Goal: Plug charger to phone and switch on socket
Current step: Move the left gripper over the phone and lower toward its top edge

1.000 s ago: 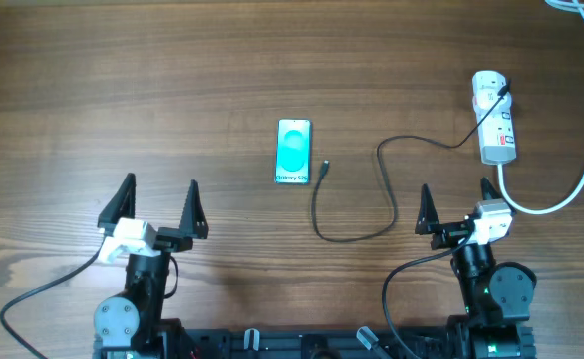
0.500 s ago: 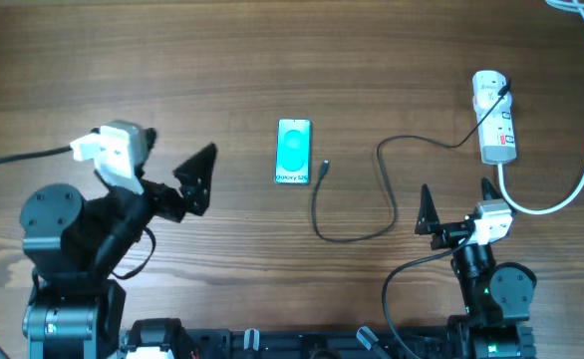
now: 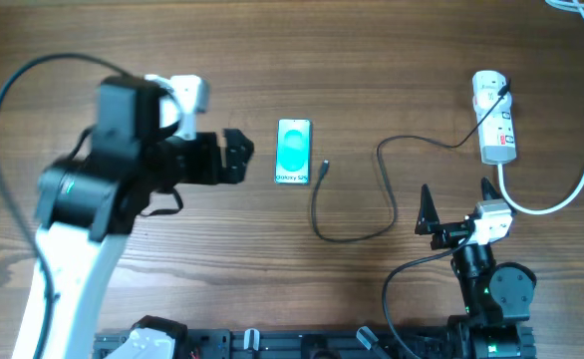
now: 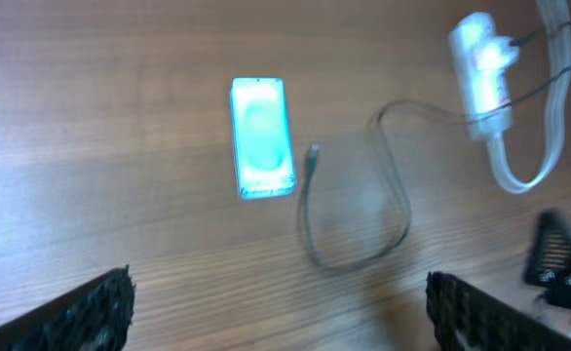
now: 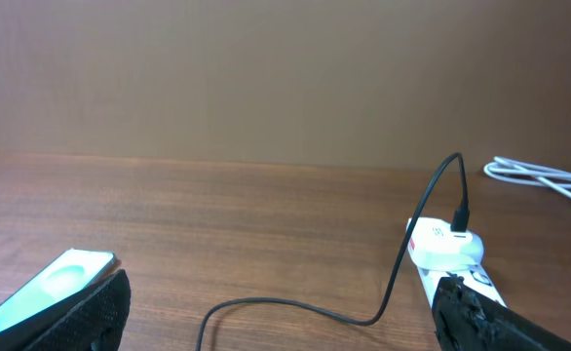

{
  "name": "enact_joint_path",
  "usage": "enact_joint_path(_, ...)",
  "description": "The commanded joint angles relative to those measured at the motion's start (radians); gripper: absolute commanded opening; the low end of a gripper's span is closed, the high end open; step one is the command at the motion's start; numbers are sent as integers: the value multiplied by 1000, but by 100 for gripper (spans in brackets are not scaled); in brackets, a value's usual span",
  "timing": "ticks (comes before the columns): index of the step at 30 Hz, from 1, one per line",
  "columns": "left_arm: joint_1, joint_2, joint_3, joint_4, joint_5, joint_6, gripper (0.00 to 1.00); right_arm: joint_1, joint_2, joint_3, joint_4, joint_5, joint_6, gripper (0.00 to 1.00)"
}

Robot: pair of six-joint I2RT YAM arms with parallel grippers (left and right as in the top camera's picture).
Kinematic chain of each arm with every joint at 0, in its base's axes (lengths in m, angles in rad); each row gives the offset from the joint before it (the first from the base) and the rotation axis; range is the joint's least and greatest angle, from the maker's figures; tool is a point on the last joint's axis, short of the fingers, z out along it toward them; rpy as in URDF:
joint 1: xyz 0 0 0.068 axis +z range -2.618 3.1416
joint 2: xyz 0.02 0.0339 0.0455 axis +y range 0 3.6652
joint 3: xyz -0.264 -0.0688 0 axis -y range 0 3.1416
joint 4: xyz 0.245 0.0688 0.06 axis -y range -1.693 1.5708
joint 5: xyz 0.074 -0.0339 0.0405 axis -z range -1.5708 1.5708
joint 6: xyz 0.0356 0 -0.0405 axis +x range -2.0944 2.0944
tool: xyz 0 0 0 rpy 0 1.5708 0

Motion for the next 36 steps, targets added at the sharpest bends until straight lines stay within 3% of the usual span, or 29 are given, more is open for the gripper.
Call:
enact_joint_path(1, -134, 200, 180, -170, -284, -67, 100, -2, -4, -1, 4, 14, 10, 100)
enact_joint_path(5, -217, 333, 203, -174, -276, -68, 100, -2, -4, -1, 4, 13, 11, 100)
enact_joint_path(9, -278, 376, 203, -135, -123, -76, 100, -2, -4, -1, 4, 13, 11, 100)
enact_joint_path(14, -282, 403, 203, -94, -124, -281, 100, -2, -4, -1, 4, 14, 10, 100)
enact_joint_path(26, -277, 764, 203, 22, -213, -288, 100, -2, -4, -1, 4, 13, 10, 100)
enact_joint_path(31, -238, 781, 264, 32, -214, -291, 100, -2, -4, -1, 4, 13, 10, 100)
enact_joint_path(36, -236, 835, 270, 145, -249, -242, 100, -2, -4, -1, 4, 13, 10, 100)
